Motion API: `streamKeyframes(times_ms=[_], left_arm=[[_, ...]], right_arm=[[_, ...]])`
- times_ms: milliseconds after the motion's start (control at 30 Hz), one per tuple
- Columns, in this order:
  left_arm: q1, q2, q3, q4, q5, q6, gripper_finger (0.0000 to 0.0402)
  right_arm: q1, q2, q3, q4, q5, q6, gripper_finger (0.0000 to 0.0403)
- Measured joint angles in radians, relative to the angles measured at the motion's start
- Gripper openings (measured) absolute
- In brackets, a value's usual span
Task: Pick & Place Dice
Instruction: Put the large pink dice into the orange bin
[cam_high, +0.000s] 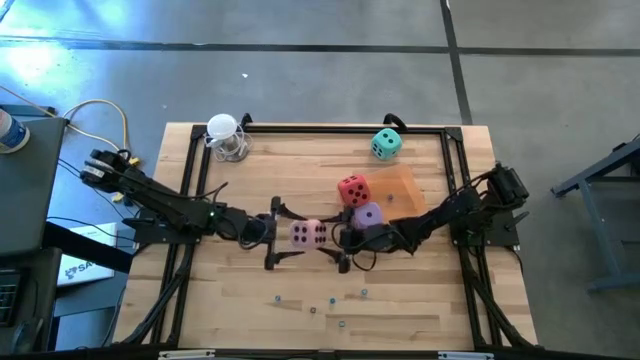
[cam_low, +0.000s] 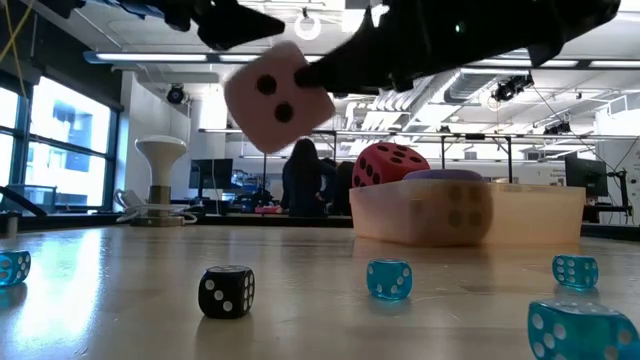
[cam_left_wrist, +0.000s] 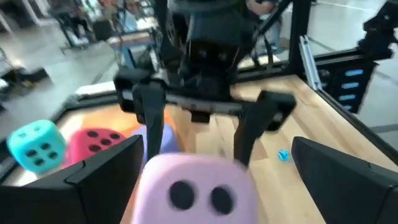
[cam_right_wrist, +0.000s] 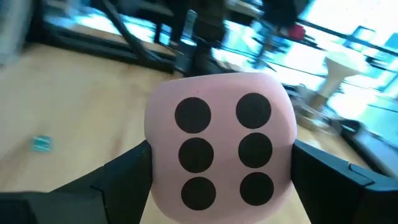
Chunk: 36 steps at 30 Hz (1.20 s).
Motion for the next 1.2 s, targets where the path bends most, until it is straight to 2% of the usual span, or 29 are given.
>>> streamKeyframes(times_ms=[133,333,633,667,800,1000,1100,1200], left_arm=[[-0.026,0.000,0.000,0.012,-0.056,0.033,0.0400],[-0.034,0.000,0.000,0.025,-0.060,-0.021,0.0400],[-0.033,0.000,-0.001,0.022,-0.051,-0.138,0.0400],[-0.033,0.000,-0.001,0.022,-0.050,-0.143,0.0400],[-0.033,0.000,-0.001,0.021,-0.048,-0.146,0.0400],[-0.033,0.000,-0.001,0.014,-0.047,-0.193,0.0400],[-0.033,0.000,-0.001,0.012,-0.047,-0.198,0.0400],[-0.033,0.000,-0.001,0.012,-0.046,-0.199,0.0400]], right_arm=[[0.036,-0.017,0.000,-0.072,0.194,-0.037,0.0322],[0.118,-0.094,0.001,-0.155,0.522,-0.049,0.0322],[0.230,-0.164,0.000,-0.223,1.099,-0.047,0.0322],[0.238,-0.167,0.000,-0.217,1.126,-0.047,0.0322],[0.253,-0.165,0.000,-0.184,1.123,-0.017,0.0322],[0.252,-0.172,0.000,-0.234,1.126,-0.062,0.0322],[0.257,-0.217,0.000,-0.286,1.126,-0.077,0.0322],[0.256,-0.285,-0.022,-0.415,1.124,-0.030,0.0322]])
